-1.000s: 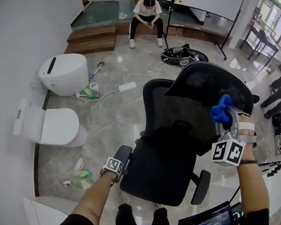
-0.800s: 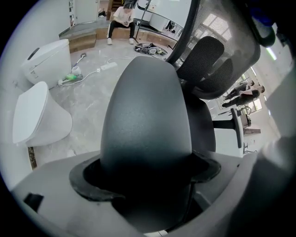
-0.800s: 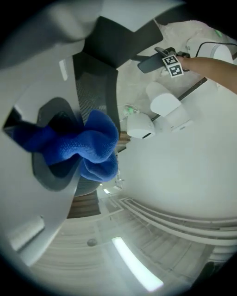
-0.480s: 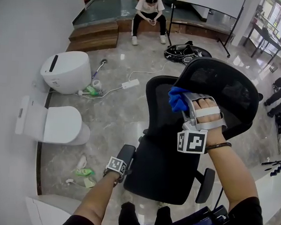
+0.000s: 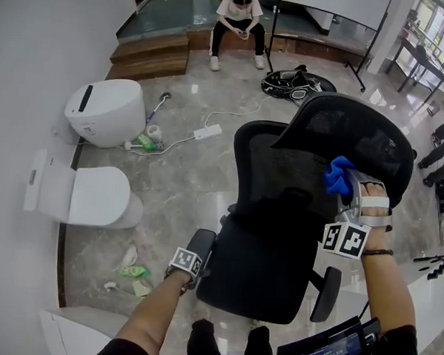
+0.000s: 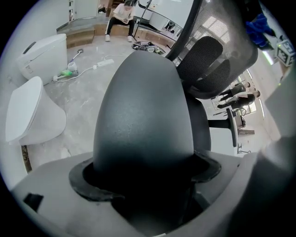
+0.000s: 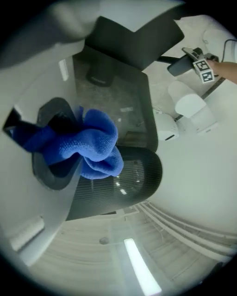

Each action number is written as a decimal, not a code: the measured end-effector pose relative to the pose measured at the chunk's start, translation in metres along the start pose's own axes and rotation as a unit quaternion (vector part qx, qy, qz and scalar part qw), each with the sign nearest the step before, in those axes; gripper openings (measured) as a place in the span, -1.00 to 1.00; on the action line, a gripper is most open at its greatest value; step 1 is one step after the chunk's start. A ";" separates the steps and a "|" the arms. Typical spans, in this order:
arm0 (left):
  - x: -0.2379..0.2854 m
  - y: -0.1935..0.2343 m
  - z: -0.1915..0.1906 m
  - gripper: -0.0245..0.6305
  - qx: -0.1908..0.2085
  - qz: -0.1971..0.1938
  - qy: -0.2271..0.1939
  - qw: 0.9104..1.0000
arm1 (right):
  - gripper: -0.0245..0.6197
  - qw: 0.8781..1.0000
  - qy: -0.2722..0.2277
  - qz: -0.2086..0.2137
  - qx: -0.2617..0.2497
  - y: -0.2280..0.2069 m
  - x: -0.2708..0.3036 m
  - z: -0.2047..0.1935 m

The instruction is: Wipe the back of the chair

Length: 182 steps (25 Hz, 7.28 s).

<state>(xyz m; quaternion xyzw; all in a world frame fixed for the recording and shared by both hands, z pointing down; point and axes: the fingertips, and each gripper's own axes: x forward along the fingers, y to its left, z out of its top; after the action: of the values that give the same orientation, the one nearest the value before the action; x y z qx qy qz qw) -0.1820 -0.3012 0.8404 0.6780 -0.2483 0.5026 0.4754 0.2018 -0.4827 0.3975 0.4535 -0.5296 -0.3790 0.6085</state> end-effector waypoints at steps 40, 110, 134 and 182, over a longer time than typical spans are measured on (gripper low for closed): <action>0.010 -0.004 0.001 0.63 0.012 0.003 0.014 1.000 | -0.71 0.981 0.167 -0.039 0.090 0.061 -0.019 -0.182; 0.011 0.004 0.007 0.66 0.018 -0.001 -0.010 1.000 | -0.71 0.997 -0.050 0.064 0.009 0.193 0.074 0.102; 0.011 -0.009 -0.001 0.67 0.006 0.001 -0.014 1.000 | -0.71 0.993 -0.068 0.087 0.047 0.228 0.021 0.082; 0.007 -0.012 0.006 0.68 0.004 -0.003 -0.025 1.000 | -0.71 0.986 -0.090 0.136 -0.031 0.327 0.080 0.223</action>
<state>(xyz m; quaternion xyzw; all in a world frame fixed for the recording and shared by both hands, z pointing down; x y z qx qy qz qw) -0.1674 -0.3003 0.8419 0.6930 -0.2563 0.4850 0.4677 -0.0125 -0.4933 0.7396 0.3221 -0.6270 -0.3478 0.6182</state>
